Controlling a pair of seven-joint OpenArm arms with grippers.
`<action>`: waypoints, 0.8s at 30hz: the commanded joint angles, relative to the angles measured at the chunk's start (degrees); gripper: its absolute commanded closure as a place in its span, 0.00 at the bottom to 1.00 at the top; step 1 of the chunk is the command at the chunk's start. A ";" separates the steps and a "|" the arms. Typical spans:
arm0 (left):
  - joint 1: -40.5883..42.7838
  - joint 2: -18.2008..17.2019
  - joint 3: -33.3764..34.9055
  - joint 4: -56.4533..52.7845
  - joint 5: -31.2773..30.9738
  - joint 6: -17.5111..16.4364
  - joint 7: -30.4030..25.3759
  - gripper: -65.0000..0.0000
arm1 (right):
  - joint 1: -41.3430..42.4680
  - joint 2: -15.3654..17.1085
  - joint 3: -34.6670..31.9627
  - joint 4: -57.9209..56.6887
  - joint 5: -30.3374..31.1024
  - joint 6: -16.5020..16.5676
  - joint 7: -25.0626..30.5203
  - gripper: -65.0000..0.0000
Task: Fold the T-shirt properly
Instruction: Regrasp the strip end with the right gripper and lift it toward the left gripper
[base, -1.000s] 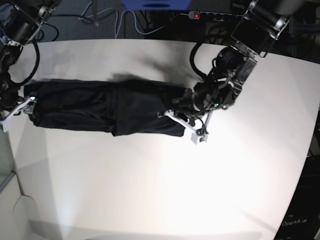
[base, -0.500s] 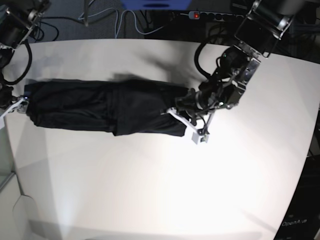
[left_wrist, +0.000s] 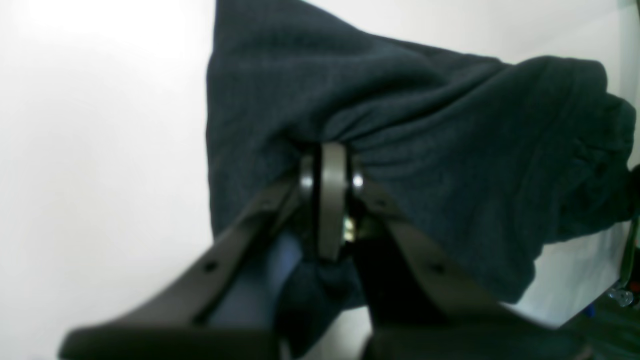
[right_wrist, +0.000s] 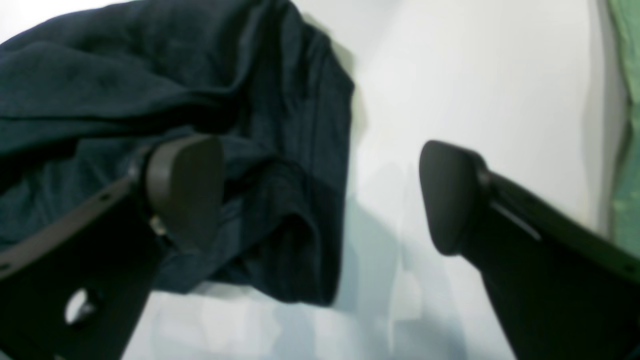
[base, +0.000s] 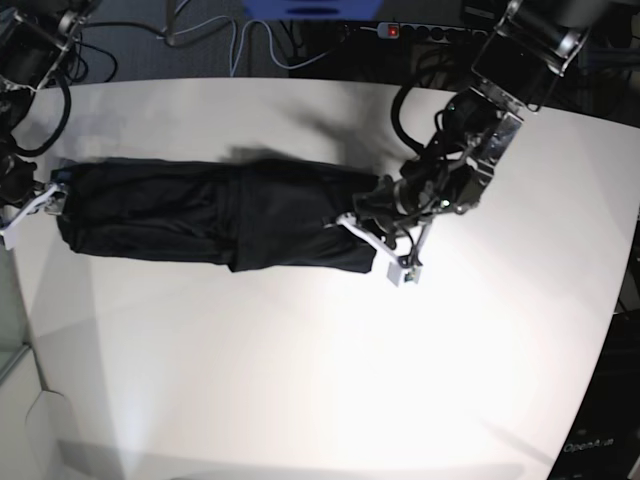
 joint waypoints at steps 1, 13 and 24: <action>0.19 -0.72 0.00 -0.15 1.37 1.81 2.50 0.98 | 0.72 1.10 0.32 0.34 0.95 -0.01 1.23 0.07; 0.98 -1.78 -0.09 -0.06 1.37 1.81 2.50 0.98 | 0.63 0.93 0.23 -6.87 0.95 -0.01 5.72 0.08; 0.80 -1.86 -0.09 -0.06 1.29 1.90 2.50 0.98 | -0.68 -2.24 -3.55 -6.60 1.04 -0.01 4.66 0.13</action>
